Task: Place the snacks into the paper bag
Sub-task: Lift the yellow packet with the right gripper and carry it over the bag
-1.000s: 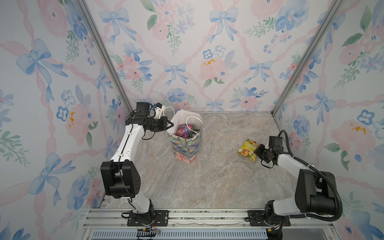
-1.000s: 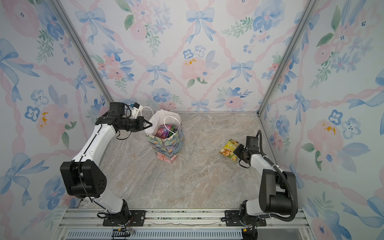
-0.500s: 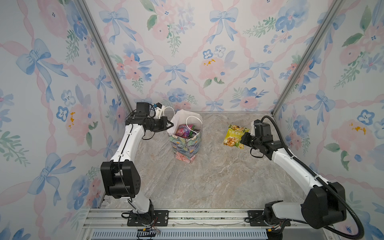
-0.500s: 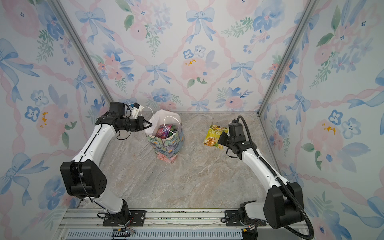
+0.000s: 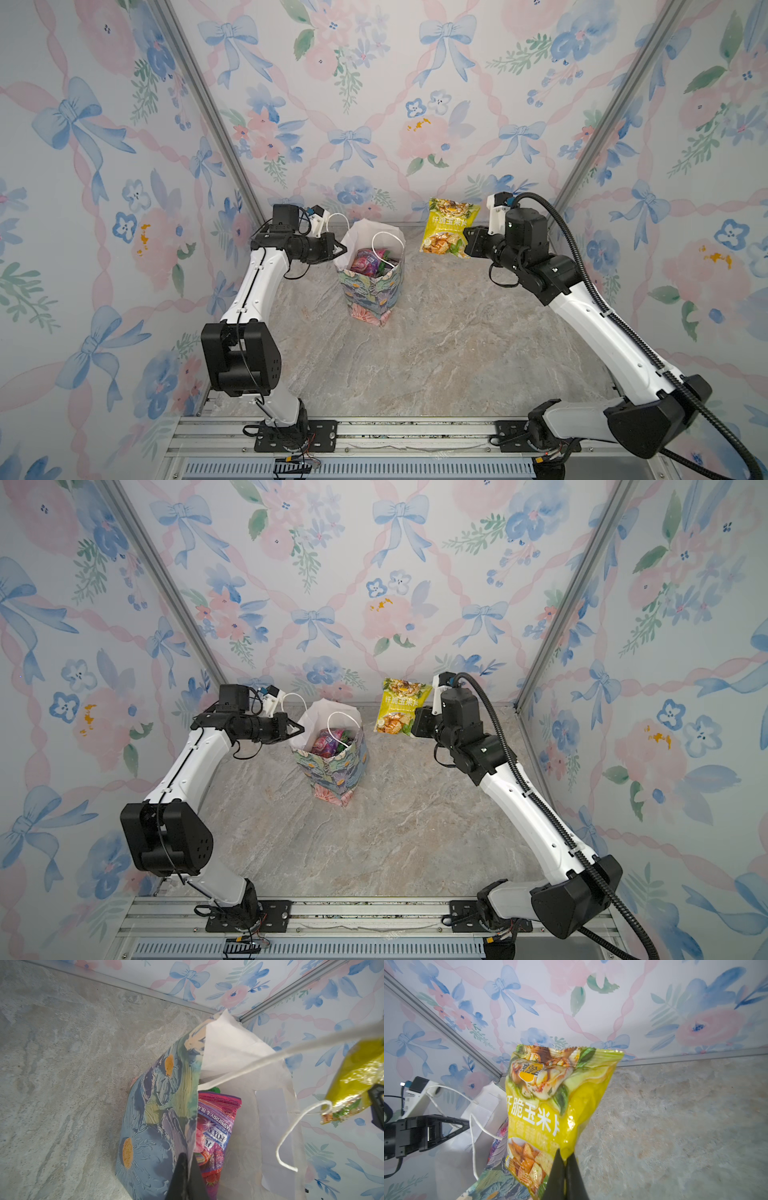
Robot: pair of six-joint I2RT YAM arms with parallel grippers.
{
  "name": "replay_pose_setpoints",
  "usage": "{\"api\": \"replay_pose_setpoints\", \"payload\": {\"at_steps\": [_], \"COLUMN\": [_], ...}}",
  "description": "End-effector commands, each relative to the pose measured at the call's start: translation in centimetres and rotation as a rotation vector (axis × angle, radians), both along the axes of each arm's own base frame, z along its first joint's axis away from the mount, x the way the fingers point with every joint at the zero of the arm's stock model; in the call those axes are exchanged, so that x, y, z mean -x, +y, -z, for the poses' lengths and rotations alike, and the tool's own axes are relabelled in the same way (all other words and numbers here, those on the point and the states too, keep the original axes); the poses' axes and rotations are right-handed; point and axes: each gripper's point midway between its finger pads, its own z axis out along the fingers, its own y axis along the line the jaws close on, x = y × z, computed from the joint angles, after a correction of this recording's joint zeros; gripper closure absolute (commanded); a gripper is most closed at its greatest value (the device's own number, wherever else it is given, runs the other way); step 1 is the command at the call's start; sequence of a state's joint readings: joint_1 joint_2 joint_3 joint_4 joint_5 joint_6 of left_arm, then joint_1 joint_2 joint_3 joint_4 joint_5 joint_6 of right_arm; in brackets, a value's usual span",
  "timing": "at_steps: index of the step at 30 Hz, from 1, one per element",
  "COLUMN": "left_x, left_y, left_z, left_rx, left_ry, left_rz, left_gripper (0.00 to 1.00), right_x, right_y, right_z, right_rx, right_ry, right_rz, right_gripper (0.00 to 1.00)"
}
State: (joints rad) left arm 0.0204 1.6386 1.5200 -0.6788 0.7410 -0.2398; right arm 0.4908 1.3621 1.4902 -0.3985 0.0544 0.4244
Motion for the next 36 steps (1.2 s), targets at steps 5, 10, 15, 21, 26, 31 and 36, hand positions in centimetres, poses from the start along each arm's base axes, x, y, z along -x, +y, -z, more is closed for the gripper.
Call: {"api": "replay_pose_setpoints", "payload": {"at_steps": [5,10,15,21,26,31,36], "left_x": [0.0,0.0,0.0,-0.1,-0.1,-0.2,-0.2], "left_y": [-0.2,-0.2,-0.3,-0.2,-0.2,-0.2,-0.1], "left_z": [-1.2,-1.1,-1.2,-1.0,-0.9,-0.7,-0.5], "left_rx": [0.015,0.016,0.017,0.017,0.014,0.014,0.012], "left_ry": [-0.050,-0.049,-0.049,-0.046,-0.045,-0.038,-0.036], "left_rz": [0.011,0.011,0.014,0.013,0.012,0.011,0.009], "left_gripper": [1.00,1.00,1.00,1.00,1.00,1.00,1.00], "right_x": [-2.5,-4.6,-7.0,-9.0,-8.5,-6.7,-5.4], "right_y": [4.7,7.9,10.3,13.3,16.3,17.7,17.3], "right_z": [-4.7,-5.5,-5.3,-4.5,-3.5,-3.1,-2.6], "right_rx": [0.061,0.117,0.141,0.178,0.203,0.188,0.159], "right_ry": [-0.138,-0.189,-0.218,-0.253,-0.250,-0.235,-0.225], "right_rz": [-0.056,-0.072,-0.059,-0.067,-0.143,-0.199,-0.214], "right_gripper": [1.00,1.00,1.00,1.00,1.00,1.00,1.00]}}
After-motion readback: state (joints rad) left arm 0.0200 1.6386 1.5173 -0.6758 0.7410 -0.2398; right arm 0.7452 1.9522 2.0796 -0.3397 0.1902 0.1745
